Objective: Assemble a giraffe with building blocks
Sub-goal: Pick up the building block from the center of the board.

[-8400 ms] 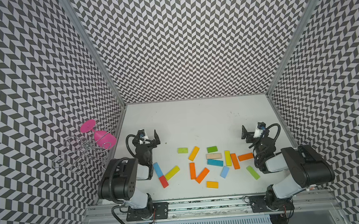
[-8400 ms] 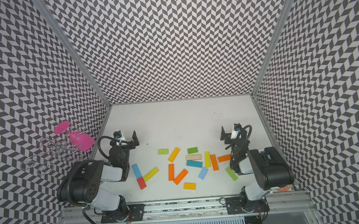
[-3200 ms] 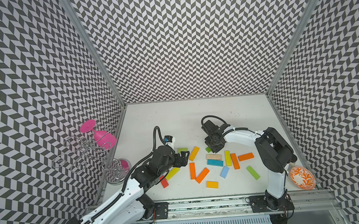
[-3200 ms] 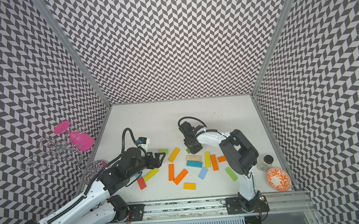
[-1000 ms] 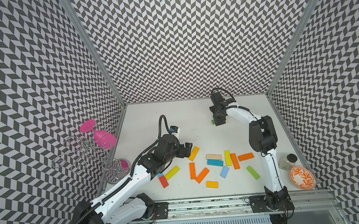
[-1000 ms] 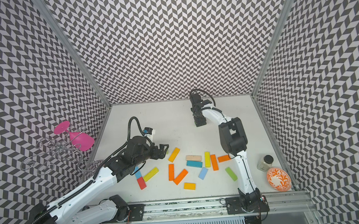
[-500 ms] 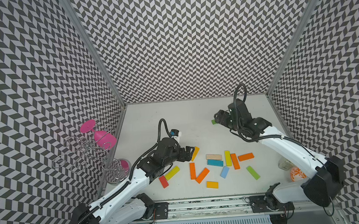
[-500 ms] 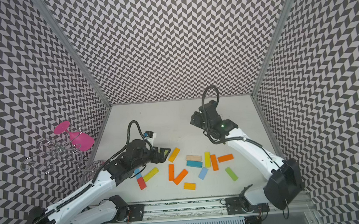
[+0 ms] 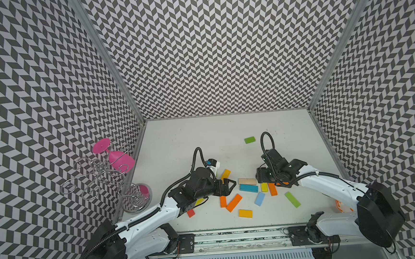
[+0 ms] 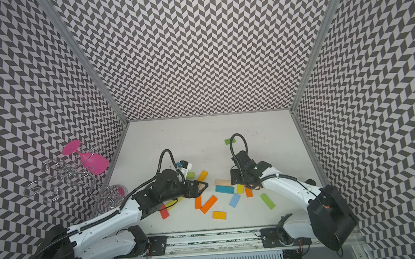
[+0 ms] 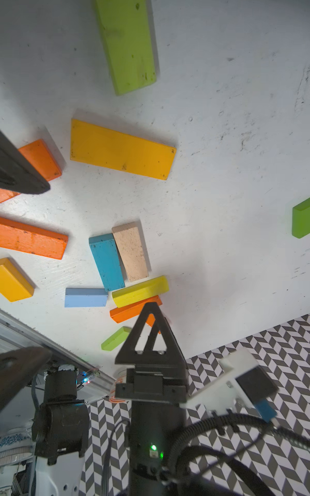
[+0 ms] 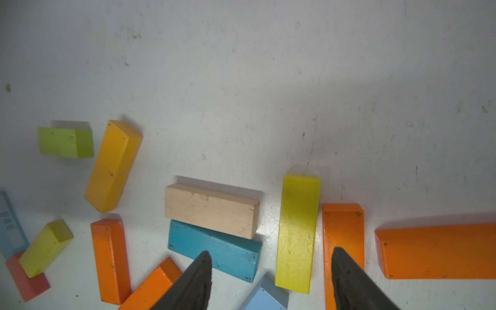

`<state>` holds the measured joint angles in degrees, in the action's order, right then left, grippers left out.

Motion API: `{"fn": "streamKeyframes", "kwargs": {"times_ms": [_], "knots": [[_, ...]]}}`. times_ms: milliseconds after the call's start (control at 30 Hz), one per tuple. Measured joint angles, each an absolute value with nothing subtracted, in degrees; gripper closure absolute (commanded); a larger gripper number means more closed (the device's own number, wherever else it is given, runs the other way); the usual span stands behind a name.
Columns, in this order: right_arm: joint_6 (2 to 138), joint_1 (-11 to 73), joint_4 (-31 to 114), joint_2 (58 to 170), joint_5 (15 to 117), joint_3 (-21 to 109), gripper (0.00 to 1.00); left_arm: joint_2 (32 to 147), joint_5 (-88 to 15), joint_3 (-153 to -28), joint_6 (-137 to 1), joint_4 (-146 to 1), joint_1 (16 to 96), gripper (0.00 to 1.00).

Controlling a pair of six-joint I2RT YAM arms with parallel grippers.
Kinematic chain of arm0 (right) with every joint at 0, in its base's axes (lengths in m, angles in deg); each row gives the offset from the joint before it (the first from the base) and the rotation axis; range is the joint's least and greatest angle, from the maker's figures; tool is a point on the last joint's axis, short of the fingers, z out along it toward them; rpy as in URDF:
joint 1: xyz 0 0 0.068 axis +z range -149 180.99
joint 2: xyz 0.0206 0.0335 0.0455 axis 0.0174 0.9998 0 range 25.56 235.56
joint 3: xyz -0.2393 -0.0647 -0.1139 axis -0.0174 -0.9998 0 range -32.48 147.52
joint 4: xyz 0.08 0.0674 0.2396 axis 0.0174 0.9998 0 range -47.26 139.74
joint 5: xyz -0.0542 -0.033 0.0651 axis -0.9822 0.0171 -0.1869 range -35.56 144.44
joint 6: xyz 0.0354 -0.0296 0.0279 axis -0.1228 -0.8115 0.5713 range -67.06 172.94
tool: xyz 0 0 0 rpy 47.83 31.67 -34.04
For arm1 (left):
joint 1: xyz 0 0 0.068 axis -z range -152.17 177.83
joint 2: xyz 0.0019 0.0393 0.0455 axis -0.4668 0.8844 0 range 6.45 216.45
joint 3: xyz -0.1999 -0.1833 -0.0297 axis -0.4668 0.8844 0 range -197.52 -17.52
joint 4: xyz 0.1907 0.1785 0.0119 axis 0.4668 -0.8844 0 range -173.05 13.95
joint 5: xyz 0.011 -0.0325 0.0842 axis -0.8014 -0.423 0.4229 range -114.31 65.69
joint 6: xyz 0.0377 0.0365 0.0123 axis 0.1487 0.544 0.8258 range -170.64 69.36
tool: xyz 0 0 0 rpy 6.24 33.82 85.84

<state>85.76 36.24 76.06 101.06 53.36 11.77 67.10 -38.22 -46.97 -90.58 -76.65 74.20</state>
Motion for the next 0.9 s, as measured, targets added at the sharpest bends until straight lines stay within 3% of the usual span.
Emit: {"fn": "streamKeyframes", "kwargs": {"times_ms": [500,800,900], "knots": [[84.9,37.5,74.9,105.8,55.2,9.5,0.39,69.9,-40.6,-45.6,-94.2,-70.3,76.2,0.11],[85.3,38.1,72.2,109.2,53.9,9.5,0.47,69.9,-40.6,-45.6,-94.2,-70.1,76.2,0.11],[85.6,38.4,72.0,109.5,53.5,9.7,0.58,69.9,-40.6,-45.6,-94.2,-70.1,76.2,0.11]]}}
